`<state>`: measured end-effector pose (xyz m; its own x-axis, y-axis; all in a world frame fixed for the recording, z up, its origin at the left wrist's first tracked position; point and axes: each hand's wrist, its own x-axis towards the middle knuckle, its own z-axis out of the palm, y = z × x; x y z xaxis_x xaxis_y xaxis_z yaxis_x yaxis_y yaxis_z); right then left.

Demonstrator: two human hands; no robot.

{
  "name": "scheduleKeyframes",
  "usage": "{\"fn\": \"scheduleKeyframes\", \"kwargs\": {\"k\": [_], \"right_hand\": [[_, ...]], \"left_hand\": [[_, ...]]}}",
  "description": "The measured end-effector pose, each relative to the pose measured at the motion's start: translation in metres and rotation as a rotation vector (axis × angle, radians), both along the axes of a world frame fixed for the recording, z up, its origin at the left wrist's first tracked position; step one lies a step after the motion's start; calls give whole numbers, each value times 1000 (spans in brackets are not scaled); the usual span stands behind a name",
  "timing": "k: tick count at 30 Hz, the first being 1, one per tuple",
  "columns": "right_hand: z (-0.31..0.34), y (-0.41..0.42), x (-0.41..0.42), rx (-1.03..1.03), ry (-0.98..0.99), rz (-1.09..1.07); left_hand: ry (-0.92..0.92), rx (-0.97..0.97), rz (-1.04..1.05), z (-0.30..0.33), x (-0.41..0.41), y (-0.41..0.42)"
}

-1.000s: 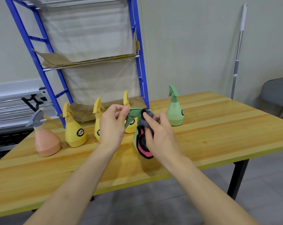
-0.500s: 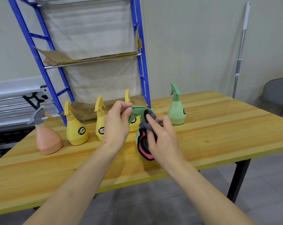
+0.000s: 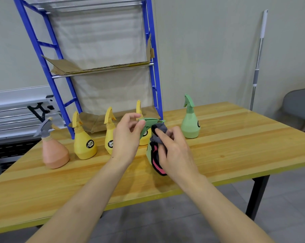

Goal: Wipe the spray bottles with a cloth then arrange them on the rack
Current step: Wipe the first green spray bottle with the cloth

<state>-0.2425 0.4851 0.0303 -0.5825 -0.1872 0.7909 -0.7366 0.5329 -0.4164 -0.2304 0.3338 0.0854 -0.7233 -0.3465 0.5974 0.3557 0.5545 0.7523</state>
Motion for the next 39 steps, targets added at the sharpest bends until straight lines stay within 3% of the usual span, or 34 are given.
{"fn": "scheduleKeyframes", "kwargs": {"k": [3, 17, 24, 29, 33, 39], "right_hand": [[4, -2, -5, 47, -12, -25], [2, 0, -7, 50, -81, -53], [9, 0, -9, 6, -11, -21], [-22, 10, -7, 92, -160, -59], [-28, 17, -6, 51, -249, -53], [0, 3, -20, -166, -299, -29]], "left_hand": [[-16, 58, 30, 1, 0, 0], [-35, -32, 26, 3, -3, -4], [-39, 7, 15, 3, -3, -3], [-48, 21, 21, 4, -3, -3], [-52, 24, 11, 2, -4, -3], [-59, 28, 10, 0, -11, -3]]}}
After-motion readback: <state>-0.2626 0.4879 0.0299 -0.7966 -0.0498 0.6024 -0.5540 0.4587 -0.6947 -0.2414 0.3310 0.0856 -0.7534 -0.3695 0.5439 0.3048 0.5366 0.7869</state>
